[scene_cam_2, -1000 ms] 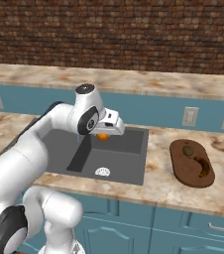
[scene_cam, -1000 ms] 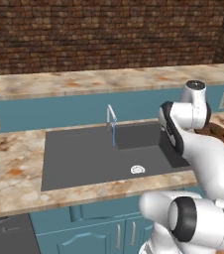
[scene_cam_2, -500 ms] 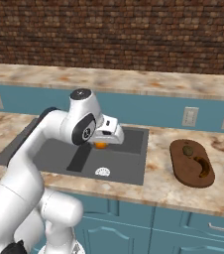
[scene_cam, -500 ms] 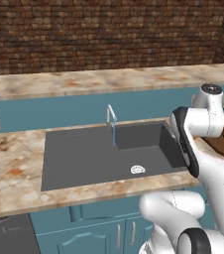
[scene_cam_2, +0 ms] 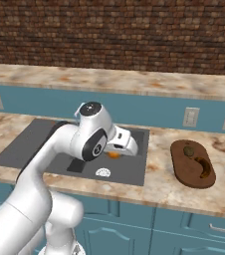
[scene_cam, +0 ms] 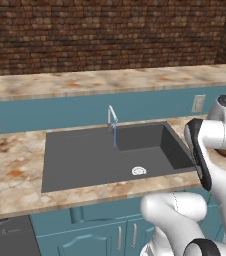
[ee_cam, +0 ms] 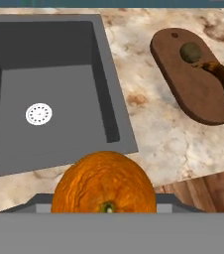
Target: Pick the tangerine, banana, kiwi from the sink and place them on the cutting board to airdry. Then turn off the sink faucet.
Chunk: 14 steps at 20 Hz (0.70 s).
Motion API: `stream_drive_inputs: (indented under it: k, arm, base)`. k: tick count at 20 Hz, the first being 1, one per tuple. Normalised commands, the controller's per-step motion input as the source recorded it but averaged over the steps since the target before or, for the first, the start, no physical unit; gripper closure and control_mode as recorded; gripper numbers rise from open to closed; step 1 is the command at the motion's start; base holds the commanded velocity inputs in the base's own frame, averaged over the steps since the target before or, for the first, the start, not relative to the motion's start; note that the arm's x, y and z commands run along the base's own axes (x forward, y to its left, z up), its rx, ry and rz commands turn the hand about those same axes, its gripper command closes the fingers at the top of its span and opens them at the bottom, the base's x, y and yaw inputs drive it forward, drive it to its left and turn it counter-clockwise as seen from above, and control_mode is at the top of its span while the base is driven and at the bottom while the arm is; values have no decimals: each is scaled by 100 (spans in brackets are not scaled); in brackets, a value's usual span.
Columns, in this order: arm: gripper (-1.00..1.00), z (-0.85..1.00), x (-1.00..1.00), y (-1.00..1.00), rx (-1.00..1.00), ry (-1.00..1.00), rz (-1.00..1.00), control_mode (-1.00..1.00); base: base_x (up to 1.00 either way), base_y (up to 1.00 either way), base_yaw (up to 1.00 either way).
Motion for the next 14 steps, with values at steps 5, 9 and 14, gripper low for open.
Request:
stream_drive_inputs:
  k: [5,9,14]
  arm:
    - [100,0,18,-53,0,5,-31,-100]
    - [100,0,30,-37,7,4,-15,-100]
    - [100,0,20,-46,9,2,1,-100]
  base:
    - [0,0,0]
    - [0,0,0]
    - [0,0,0]
